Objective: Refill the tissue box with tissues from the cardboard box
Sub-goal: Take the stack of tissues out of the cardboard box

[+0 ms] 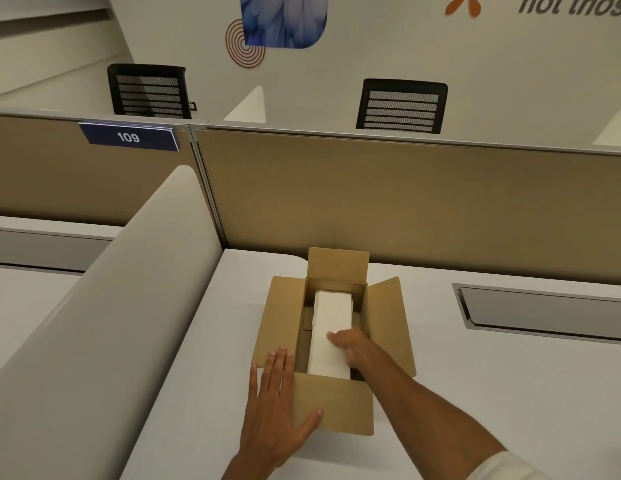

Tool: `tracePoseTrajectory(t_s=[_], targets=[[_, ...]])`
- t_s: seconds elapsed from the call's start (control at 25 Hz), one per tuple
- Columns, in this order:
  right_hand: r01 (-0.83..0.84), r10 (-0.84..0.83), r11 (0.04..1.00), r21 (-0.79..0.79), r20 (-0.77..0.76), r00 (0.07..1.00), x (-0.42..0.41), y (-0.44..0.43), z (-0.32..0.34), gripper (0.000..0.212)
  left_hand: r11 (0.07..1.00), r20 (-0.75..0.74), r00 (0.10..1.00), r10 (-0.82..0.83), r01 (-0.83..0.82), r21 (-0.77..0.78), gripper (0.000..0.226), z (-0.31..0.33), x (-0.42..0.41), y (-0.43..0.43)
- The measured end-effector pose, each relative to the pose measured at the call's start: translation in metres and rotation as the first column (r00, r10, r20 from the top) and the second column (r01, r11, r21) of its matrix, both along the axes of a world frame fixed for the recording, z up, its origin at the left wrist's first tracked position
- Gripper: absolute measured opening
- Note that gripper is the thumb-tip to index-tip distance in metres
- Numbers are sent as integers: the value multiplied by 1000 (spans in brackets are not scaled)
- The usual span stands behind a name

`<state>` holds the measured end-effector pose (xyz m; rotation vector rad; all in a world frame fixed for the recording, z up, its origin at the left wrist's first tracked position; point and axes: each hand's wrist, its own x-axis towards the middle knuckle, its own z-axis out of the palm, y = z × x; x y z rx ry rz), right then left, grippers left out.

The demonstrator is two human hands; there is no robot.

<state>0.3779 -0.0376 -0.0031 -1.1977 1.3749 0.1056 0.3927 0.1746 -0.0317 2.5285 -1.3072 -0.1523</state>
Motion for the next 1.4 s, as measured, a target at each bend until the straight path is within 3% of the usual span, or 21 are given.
tracePoseTrajectory(t_s=[0.2, 0.36, 0.48, 0.8, 0.96, 1.04, 1.24, 1.4], targets=[[-67, 42, 989, 134, 185, 982, -8, -10, 2, 53, 1000, -4, 1000, 3, -3, 21, 100, 1, 0, -1], [-108, 108, 993, 57, -9, 994, 0, -7, -6, 73, 1000, -2, 1000, 6, -6, 26, 99, 2, 0, -1], [-37, 37, 996, 83, -4, 999, 1, -8, -10, 77, 999, 0, 1000, 16, -16, 38, 99, 2, 0, -1], [121, -148, 980, 160, 173, 974, -9, 9, 49, 58, 998, -12, 1000, 19, -18, 56, 100, 7, -3, -2], [122, -169, 970, 210, 223, 960, -13, 11, 72, 30, 998, -5, 1000, 22, -22, 56, 100, 10, -4, -4], [107, -163, 970, 217, 258, 952, -18, 10, 84, 32, 999, 0, 1000, 25, -25, 38, 99, 11, -4, -4], [64, -153, 973, 221, 412, 898, -42, 8, 111, 61, 998, -18, 998, 53, -52, 45, 98, 18, -7, -8], [25, -163, 964, 266, 511, 844, -95, 14, 131, 53, 997, -9, 997, 81, -80, 20, 96, 30, -12, -10]])
